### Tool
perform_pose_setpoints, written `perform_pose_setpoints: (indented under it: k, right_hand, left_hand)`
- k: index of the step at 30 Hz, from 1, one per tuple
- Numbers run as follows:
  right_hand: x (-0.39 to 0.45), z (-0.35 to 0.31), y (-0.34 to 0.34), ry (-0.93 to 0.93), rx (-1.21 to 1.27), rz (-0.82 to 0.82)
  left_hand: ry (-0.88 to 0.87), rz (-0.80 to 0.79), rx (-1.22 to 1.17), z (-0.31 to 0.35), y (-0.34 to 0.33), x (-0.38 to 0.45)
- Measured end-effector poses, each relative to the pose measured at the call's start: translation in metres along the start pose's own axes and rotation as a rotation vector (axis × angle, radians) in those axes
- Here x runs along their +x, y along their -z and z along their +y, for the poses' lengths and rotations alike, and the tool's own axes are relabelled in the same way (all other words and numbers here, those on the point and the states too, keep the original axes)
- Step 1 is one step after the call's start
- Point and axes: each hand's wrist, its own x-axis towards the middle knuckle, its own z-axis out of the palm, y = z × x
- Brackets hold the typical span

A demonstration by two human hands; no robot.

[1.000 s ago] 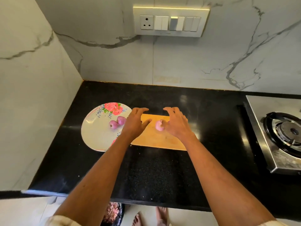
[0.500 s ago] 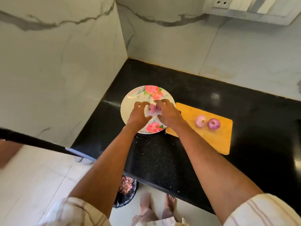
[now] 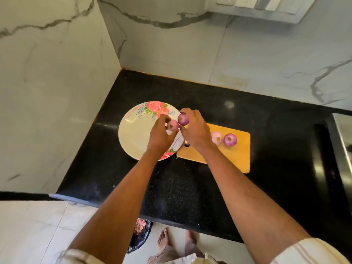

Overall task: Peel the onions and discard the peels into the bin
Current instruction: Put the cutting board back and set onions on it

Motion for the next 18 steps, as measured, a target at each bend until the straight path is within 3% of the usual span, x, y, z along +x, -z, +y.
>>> perform_pose_setpoints:
  k: [7,14,18]
  right_hand:
    - [-0.054,0.047,0.058,-0.171,0.053,0.142]
    - [-0.118,0.083,0.062,-0.268,-0.054,0.102]
    - [-0.132,0.095,0.052,-0.324,-0.101,0.057]
  left_hand:
    - [-0.122,-0.173,-0.013,0.034,-0.055,-0.026]
    - [-0.16,-0.308,0.047,0.04,-0.093,-0.05]
    - [-0.19,-0.302,0.056,0.043,-0.1,-0.056]
